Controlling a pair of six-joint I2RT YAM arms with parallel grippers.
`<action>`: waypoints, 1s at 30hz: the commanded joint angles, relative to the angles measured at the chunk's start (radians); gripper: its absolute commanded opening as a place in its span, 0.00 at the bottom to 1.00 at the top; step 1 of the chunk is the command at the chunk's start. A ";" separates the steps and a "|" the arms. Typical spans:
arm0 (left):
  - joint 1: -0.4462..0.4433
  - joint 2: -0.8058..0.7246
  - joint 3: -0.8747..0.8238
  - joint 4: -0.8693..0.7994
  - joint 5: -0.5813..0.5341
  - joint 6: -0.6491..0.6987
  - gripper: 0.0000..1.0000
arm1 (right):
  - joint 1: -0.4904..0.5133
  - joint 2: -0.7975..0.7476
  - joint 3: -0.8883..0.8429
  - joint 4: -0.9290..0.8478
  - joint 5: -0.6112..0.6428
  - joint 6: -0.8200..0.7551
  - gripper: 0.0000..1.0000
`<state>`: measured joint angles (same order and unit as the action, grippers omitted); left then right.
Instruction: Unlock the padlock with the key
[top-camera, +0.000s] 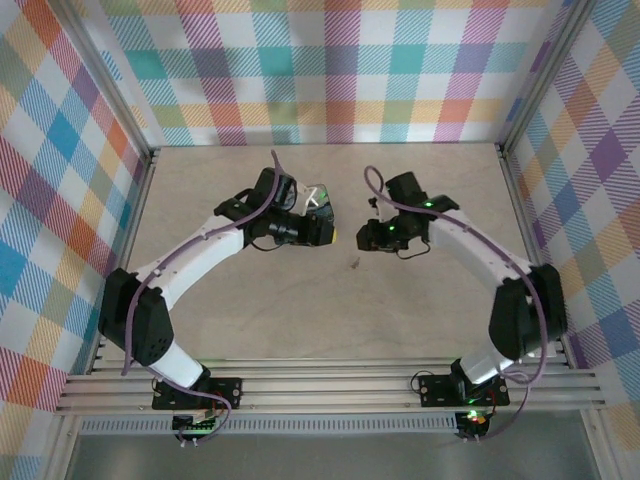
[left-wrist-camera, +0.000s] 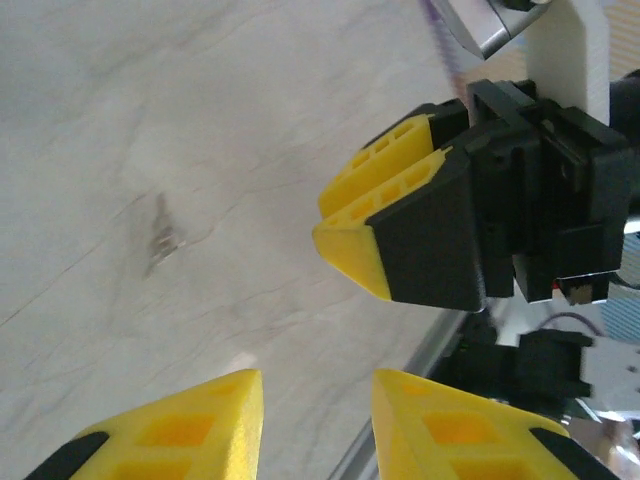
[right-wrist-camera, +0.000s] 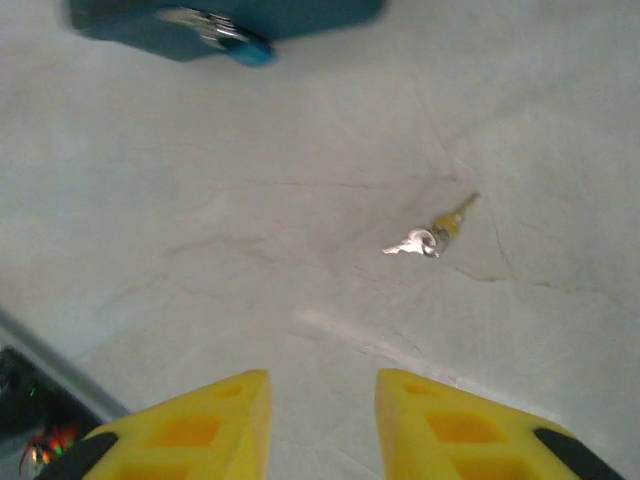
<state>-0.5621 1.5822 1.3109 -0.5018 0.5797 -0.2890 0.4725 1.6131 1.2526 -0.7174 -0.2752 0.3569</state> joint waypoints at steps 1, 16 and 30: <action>-0.011 0.023 -0.015 -0.048 -0.114 -0.033 0.34 | 0.043 0.130 0.084 -0.097 0.132 0.156 0.40; -0.014 0.068 -0.032 -0.063 -0.162 -0.041 0.33 | 0.085 0.436 0.327 -0.252 0.274 0.218 0.38; -0.014 0.057 -0.061 -0.068 -0.175 -0.042 0.32 | 0.106 0.524 0.336 -0.224 0.234 0.218 0.38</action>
<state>-0.5690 1.6485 1.2644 -0.5491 0.4202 -0.3248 0.5678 2.1109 1.5616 -0.9253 -0.0284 0.5652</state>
